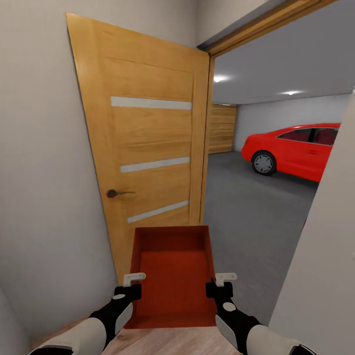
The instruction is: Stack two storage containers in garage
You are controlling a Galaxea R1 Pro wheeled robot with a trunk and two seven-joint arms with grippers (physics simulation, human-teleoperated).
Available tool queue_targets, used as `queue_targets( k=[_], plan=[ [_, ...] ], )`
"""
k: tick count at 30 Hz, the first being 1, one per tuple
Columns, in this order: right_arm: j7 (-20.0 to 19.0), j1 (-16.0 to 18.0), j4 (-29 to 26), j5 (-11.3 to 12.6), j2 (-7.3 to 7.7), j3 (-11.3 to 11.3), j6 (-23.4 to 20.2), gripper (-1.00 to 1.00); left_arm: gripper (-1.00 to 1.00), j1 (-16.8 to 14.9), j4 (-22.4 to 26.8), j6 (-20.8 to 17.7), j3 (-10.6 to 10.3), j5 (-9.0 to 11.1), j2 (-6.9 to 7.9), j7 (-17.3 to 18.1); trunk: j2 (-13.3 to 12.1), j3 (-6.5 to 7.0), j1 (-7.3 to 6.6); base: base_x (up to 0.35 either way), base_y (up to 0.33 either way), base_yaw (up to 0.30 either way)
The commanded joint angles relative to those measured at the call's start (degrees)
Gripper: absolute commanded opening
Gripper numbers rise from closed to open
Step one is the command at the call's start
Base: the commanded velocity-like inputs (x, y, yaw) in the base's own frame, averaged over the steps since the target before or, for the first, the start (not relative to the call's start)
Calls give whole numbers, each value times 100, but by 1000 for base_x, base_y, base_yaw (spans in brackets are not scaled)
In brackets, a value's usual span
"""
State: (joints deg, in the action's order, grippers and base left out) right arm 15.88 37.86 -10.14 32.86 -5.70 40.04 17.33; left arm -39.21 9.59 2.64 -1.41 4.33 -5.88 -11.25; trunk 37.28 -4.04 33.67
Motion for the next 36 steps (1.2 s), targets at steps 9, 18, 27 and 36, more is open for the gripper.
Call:
queue_targets(
  k=[9, 18, 27, 36],
  plan=[
    [-67, 6, -13, -42, -2, -76, -24, -100, -100, -5, 8, 26, 161, -28, 96, -63, 9, -10, 3, 16, 8, -248],
    [-67, 8, -14, -41, -2, -76, -20, -100, -100, -4, 7, 26, 167, -28, 92, -71, 9, -10, 3, 0, 0, -248],
    [-67, 9, -14, -43, -2, -76, -22, -100, -100, -3, 7, 16, 167, -28, 95, -68, 9, -10, 3, 200, 0, -248],
    [-67, 7, -14, -42, -2, -76, -19, -100, -100, -7, 7, 9, 167, -28, 95, -62, 9, -10, 3, 317, 80, -249]
  ],
)
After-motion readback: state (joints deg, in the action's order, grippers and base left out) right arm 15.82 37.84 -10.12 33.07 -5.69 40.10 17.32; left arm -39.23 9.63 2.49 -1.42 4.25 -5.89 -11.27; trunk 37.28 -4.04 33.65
